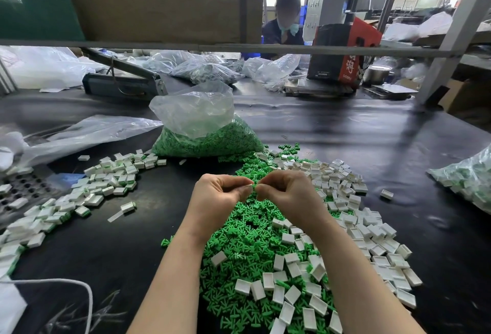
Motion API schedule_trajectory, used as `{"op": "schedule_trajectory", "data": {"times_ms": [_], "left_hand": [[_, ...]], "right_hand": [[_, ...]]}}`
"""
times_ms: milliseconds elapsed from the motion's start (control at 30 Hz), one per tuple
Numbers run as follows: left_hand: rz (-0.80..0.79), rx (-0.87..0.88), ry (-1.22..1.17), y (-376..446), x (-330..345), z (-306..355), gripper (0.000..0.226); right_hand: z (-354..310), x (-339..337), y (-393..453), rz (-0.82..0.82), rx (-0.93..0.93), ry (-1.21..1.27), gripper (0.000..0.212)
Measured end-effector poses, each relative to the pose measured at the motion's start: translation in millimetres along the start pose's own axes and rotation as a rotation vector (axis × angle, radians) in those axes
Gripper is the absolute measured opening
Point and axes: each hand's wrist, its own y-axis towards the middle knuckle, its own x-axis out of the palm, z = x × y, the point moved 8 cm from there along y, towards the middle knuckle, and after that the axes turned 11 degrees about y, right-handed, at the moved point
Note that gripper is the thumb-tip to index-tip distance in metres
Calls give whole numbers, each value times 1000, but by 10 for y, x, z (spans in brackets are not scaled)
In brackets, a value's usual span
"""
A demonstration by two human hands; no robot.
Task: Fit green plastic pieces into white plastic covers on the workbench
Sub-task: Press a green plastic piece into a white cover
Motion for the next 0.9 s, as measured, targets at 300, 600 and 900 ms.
{"op": "schedule_trajectory", "data": {"times_ms": [300, 600, 900], "left_hand": [[-32, -27, -87, 5, 7, -41, 10], [-70, -15, -122, 22, 89, -58, 10], [-269, -44, 53, -8, 288, -113, 28]], "right_hand": [[5, 33, -16, -66, 26, 16, 11], [54, 141, -10, -112, 46, -159, 33], [81, 118, -1, -98, 58, -29, 39]]}}
